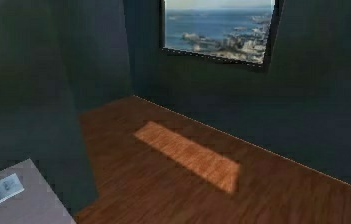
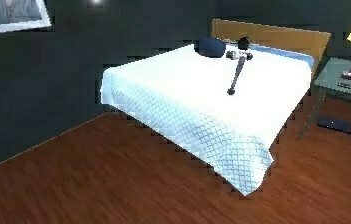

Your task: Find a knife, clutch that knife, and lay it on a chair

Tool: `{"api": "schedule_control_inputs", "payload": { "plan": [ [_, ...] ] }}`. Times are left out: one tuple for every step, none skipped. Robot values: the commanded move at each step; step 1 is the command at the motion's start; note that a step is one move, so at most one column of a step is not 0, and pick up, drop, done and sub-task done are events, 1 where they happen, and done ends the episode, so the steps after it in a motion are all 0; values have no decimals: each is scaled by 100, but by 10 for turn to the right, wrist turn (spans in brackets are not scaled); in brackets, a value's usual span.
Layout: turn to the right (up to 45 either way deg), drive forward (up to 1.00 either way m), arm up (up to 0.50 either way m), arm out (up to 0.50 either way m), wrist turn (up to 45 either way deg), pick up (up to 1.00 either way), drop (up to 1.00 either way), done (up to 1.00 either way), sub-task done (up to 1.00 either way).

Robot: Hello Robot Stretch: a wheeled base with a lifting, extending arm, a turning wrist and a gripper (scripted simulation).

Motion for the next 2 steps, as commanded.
{"api": "schedule_control_inputs", "payload": {
  "plan": [
    [450,0,0,0,0,0,0,0,0],
    [150,0,0,0,0,0,0,0,0]
  ]
}}
